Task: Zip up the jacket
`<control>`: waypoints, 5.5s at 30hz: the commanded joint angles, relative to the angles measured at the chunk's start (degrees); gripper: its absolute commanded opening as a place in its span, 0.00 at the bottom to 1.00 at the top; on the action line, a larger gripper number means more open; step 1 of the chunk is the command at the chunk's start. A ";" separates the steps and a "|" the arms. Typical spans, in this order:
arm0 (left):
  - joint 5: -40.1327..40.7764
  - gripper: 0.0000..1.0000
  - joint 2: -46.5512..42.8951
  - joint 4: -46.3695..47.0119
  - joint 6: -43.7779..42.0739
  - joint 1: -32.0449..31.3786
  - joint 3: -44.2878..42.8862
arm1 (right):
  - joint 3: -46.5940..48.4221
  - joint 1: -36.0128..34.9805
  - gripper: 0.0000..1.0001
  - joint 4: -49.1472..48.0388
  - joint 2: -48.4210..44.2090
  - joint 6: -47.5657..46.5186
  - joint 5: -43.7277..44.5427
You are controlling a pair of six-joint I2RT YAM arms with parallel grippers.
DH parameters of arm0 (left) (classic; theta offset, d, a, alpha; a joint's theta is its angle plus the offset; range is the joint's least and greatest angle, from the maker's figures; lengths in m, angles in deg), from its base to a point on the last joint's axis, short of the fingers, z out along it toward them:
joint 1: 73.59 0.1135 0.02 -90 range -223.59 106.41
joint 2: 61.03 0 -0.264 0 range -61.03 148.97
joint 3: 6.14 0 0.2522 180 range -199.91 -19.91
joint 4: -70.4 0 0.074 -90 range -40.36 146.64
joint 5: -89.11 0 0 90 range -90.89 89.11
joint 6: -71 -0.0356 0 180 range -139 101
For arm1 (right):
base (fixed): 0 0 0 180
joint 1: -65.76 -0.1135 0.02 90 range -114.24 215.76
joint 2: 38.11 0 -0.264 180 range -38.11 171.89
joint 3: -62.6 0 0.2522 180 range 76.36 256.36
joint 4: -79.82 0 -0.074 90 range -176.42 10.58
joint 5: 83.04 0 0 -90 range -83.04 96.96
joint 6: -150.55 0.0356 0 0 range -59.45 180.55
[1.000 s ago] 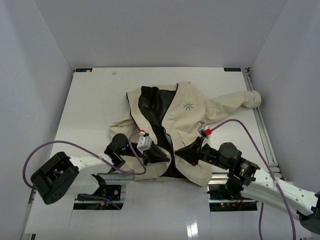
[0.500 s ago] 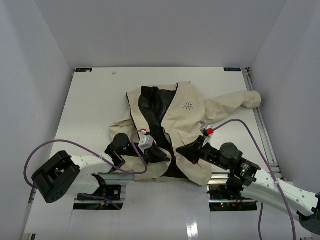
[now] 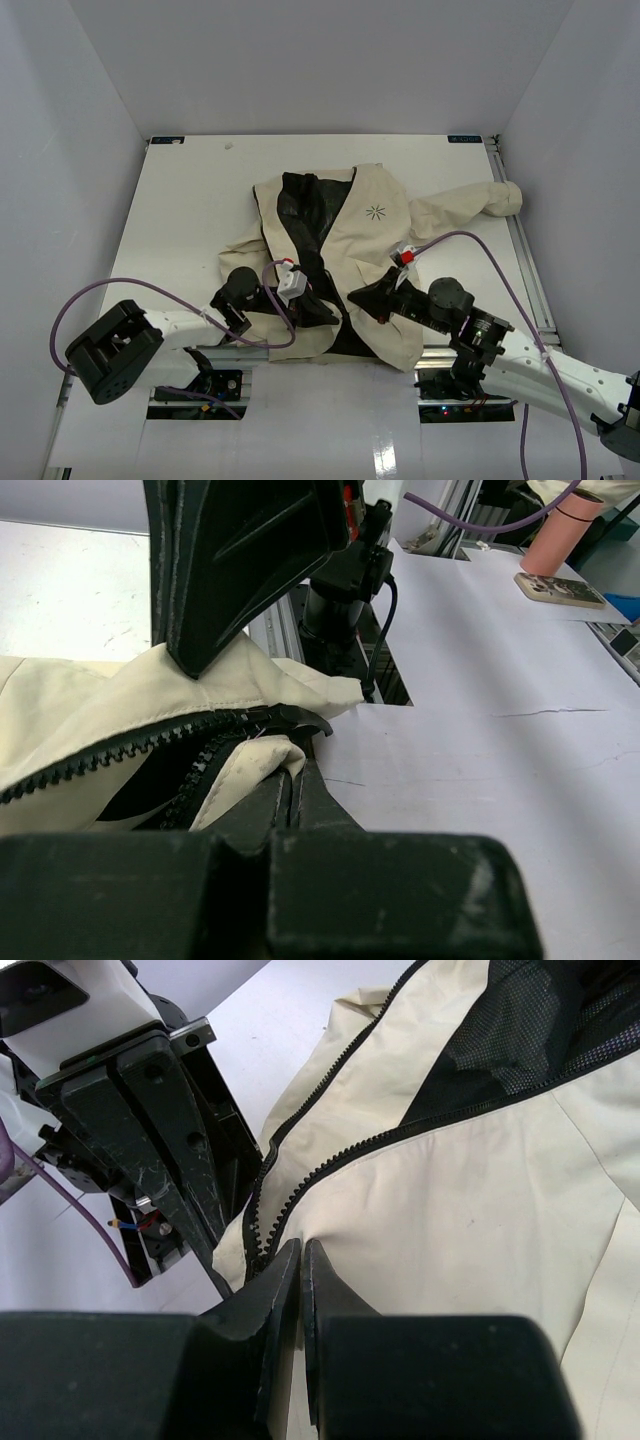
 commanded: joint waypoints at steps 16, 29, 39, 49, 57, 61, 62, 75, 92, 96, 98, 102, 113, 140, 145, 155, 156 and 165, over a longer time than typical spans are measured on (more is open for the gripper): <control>-9.37 0.00 3.92 11.32 13.70 -0.98 0.63 | 10.02 1.55 0.34 1.76 6.70 -3.09 6.79; -8.49 0.00 6.57 10.40 13.74 -0.39 -0.17 | 12.84 -2.98 0.69 20.65 -0.44 5.65 16.34; -6.91 0.00 4.81 7.12 12.30 -0.22 0.12 | 10.15 -10.55 0.69 21.68 -3.51 6.62 15.04; -5.68 0.00 4.52 4.69 11.24 -0.22 -0.23 | 3.30 -13.53 0.64 15.24 -7.40 9.26 6.75; -5.73 0.00 4.19 4.72 11.57 -0.22 -0.42 | 3.56 -13.64 0.60 16.99 -8.03 9.30 3.73; -5.51 0.00 3.80 3.31 11.23 -0.22 -0.73 | 4.21 -13.68 0.57 17.89 -8.02 9.48 -0.88; -5.51 0.00 3.64 3.22 11.19 -0.22 -0.73 | 4.50 -13.68 0.57 18.34 -8.02 9.73 -2.35; -4.71 0.00 2.42 1.70 10.71 -0.22 -0.96 | 5.89 -13.68 0.51 22.27 -4.93 12.52 -3.89; -3.22 0.00 3.08 -1.18 10.06 -0.22 -2.24 | 3.11 -17.62 0.51 14.98 1.42 19.42 10.70; -3.14 0.00 2.82 -2.28 9.77 -0.22 -2.57 | 3.56 -20.50 0.51 14.11 4.76 21.64 14.90; -3.22 0.00 2.55 -2.81 9.58 -0.22 -2.48 | 4.28 -22.57 0.50 14.53 5.80 22.39 18.74; -3.26 0.00 1.34 -3.47 9.73 -0.22 -2.05 | 6.27 -24.34 0.47 16.45 8.30 23.42 22.61; -2.17 0.00 -0.01 -13.06 6.64 -0.22 -1.54 | 16.85 -27.39 0.08 28.80 16.09 23.53 30.89; 0.86 0.00 -3.98 -15.17 5.26 -3.00 1.63 | 40.38 -23.58 0.08 42.28 34.49 6.15 49.78; 3.39 0.00 -7.22 -13.44 7.12 -3.68 4.09 | 40.24 -16.79 0.08 33.28 38.83 0.25 48.00; 10.87 0.00 -11.98 -14.71 9.38 -4.12 7.72 | 45.23 2.83 0.08 9.89 53.27 -10.24 35.39; 11.50 0.00 -12.42 -14.60 9.71 -4.19 8.13 | 46.75 4.73 0.08 8.41 55.42 -10.83 33.99; 26.90 0.00 -11.85 -16.28 9.53 -4.85 7.93 | 70.80 16.01 0.08 4.73 76.91 -18.44 28.71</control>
